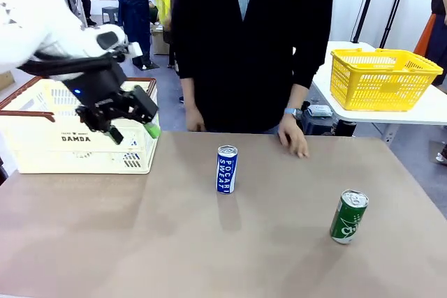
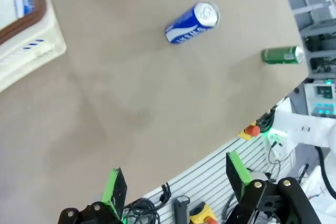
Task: Place the drinks into the Shopping basket.
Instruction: Pick up one drink and place it into the Shopping basket.
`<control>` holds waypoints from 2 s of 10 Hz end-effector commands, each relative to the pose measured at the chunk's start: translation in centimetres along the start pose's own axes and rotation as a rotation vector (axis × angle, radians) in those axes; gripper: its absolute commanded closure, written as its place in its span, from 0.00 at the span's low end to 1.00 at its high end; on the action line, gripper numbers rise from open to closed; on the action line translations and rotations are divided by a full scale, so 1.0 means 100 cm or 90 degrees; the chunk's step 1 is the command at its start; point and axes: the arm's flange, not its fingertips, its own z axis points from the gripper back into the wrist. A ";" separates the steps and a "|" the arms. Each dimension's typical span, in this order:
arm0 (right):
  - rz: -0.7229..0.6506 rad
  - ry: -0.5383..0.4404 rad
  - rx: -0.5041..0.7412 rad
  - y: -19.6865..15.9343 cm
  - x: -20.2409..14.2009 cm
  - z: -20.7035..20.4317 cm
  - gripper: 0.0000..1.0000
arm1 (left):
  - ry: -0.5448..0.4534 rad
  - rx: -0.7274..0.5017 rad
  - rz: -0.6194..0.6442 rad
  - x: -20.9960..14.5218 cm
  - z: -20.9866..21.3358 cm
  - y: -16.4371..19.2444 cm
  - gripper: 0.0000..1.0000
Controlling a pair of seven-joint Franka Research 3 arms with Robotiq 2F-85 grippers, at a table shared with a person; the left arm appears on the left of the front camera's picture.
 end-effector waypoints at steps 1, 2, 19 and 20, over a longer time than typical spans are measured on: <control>-0.009 -0.007 0.007 0.007 0.004 0.000 0.00 | 0.028 0.041 -0.015 0.036 -0.028 -0.041 0.00; -0.009 -0.007 0.007 0.007 0.004 0.000 0.00 | 0.032 0.078 -0.003 0.058 -0.043 -0.066 0.00; -0.009 -0.007 0.007 0.007 0.004 0.000 0.00 | 0.020 0.243 0.115 0.144 -0.235 -0.127 0.00; -0.009 -0.007 0.007 0.007 0.004 0.000 0.00 | 0.026 0.243 0.113 0.143 -0.238 -0.127 0.00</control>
